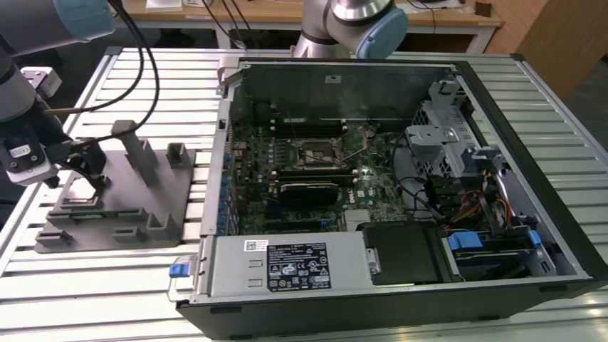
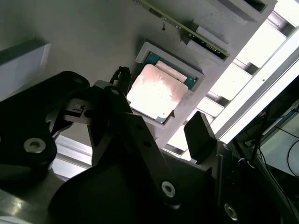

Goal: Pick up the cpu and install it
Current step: 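Pick up the cpu and move it towards the insertion slot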

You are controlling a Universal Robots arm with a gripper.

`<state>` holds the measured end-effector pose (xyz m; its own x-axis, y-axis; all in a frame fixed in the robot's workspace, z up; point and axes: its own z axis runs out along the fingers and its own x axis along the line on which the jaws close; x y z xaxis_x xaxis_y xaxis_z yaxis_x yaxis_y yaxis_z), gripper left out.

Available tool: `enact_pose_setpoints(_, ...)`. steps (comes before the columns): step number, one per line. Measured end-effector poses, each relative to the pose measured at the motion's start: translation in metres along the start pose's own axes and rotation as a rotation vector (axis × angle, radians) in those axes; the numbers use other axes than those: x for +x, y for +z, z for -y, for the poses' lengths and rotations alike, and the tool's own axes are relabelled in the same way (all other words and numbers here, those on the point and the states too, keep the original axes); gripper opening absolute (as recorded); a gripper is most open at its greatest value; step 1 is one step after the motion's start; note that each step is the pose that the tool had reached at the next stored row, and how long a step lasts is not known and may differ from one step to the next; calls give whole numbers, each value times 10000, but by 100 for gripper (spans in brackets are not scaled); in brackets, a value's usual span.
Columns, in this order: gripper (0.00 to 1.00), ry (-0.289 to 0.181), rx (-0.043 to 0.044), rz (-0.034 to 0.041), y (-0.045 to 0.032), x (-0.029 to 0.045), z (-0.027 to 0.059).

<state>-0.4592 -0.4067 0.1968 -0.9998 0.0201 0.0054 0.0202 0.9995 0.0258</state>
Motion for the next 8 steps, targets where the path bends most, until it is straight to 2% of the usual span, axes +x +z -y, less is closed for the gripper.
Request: enact_pose_setpoints(8, 73, 59, 0, 1, 99, -21, 1)
